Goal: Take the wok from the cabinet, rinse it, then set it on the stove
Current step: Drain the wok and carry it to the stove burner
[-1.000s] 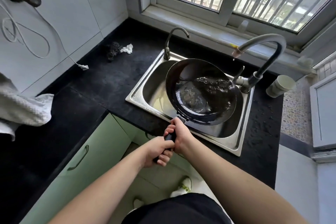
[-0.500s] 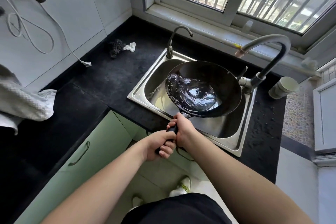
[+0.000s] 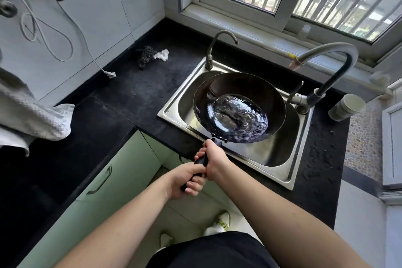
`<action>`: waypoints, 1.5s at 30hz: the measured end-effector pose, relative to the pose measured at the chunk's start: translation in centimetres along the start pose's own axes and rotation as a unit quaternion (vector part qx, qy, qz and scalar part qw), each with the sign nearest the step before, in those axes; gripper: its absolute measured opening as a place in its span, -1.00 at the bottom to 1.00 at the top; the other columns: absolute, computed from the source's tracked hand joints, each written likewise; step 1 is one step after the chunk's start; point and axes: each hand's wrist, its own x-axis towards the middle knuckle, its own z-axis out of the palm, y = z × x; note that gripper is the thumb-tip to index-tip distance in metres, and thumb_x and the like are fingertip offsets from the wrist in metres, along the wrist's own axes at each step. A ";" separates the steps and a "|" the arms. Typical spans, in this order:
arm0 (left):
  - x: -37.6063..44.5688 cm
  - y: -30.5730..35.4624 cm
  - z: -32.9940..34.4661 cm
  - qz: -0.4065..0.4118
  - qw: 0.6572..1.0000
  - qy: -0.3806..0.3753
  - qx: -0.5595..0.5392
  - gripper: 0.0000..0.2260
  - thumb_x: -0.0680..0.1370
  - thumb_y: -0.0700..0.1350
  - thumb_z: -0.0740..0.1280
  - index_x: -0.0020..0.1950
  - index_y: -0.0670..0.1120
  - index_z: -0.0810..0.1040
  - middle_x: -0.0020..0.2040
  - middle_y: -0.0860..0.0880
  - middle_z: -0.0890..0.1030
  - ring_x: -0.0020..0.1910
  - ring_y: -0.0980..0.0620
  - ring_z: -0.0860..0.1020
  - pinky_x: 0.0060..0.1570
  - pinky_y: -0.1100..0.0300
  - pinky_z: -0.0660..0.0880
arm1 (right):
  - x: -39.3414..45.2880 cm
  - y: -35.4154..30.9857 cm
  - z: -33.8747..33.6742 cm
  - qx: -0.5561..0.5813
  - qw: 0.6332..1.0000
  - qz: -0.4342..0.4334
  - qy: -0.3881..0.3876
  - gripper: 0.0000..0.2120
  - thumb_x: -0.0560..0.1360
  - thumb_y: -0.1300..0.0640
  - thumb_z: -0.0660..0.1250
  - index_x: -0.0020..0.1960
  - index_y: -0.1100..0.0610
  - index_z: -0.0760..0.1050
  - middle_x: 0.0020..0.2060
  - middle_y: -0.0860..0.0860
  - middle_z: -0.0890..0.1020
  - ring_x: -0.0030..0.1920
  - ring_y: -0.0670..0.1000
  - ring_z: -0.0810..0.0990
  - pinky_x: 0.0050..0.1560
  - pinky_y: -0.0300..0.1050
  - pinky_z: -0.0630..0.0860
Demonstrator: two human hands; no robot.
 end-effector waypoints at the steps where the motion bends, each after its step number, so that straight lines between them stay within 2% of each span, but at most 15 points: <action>1: 0.1 0.1 0.1 0.000 1.000 -0.002 -0.008 -0.71 0.58 -0.20 0.08 -0.36 -0.05 0.25 -0.51 0.06 0.18 -0.67 0.20 0.12 -0.70 0.39 0.03 | 0.1 -0.2 0.0 -0.005 1.000 -0.005 0.004 -0.78 0.46 0.29 0.10 -0.32 0.08 0.25 -0.57 -0.05 0.25 -0.60 -0.08 0.22 -0.53 -0.29 0.28; 11: -0.5 3.2 1.8 -0.043 0.999 0.012 -0.001 -0.75 0.56 -0.18 0.09 -0.33 -0.03 0.25 -0.53 0.08 0.20 -0.68 0.23 0.13 -0.72 0.41 0.03 | 1.0 -2.1 0.2 0.029 1.000 0.004 0.005 -0.77 0.46 0.29 0.07 -0.33 0.06 0.18 -0.65 -0.08 0.25 -0.68 -0.11 0.22 -0.61 -0.31 0.26; 18: -1.2 2.7 1.0 -0.028 0.999 0.016 0.040 -0.77 0.55 -0.22 0.07 -0.30 -0.04 0.24 -0.51 0.07 0.20 -0.66 0.22 0.13 -0.69 0.43 0.04 | 0.7 -0.9 0.6 0.047 0.998 0.030 -0.021 -0.75 0.45 0.29 0.10 -0.36 0.06 0.18 -0.64 -0.08 0.25 -0.67 -0.11 0.22 -0.60 -0.31 0.27; 25: -1.4 3.1 0.5 -0.024 0.998 0.029 0.058 -0.79 0.56 -0.22 0.09 -0.27 -0.05 0.26 -0.52 0.07 0.21 -0.66 0.21 0.13 -0.69 0.40 0.04 | 0.6 -1.0 1.2 0.054 0.997 0.049 -0.029 -0.71 0.46 0.27 0.12 -0.39 0.06 0.18 -0.63 -0.08 0.25 -0.61 -0.10 0.21 -0.58 -0.30 0.26; 28: -1.3 3.4 0.9 -0.026 0.997 0.044 0.065 -0.81 0.55 -0.22 0.08 -0.25 -0.04 0.26 -0.51 0.07 0.21 -0.66 0.21 0.14 -0.68 0.41 0.05 | 0.6 -1.1 1.0 0.079 0.995 0.052 -0.042 -0.70 0.46 0.26 0.13 -0.40 0.06 0.17 -0.62 -0.09 0.26 -0.53 -0.10 0.20 -0.53 -0.27 0.27; 36: -2.0 4.1 1.8 -0.008 0.984 0.099 0.149 -0.83 0.52 -0.27 0.08 -0.25 -0.07 0.26 -0.50 0.03 0.24 -0.65 0.18 0.16 -0.64 0.42 0.09 | 0.0 -1.2 0.9 0.173 0.977 0.062 -0.107 -0.63 0.48 0.24 0.18 -0.46 0.06 0.19 -0.64 -0.11 0.25 -0.67 -0.13 0.23 -0.60 -0.32 0.28; 45: -2.8 5.6 2.8 0.017 0.951 0.161 0.264 -0.85 0.51 -0.24 0.15 -0.24 -0.05 0.31 -0.48 0.00 0.31 -0.63 0.15 0.23 -0.60 0.40 0.17 | 0.1 -2.0 1.1 0.231 0.952 0.067 -0.188 -0.57 0.48 0.20 0.17 -0.55 0.07 0.22 -0.66 -0.13 0.22 -0.65 -0.14 0.20 -0.60 -0.30 0.25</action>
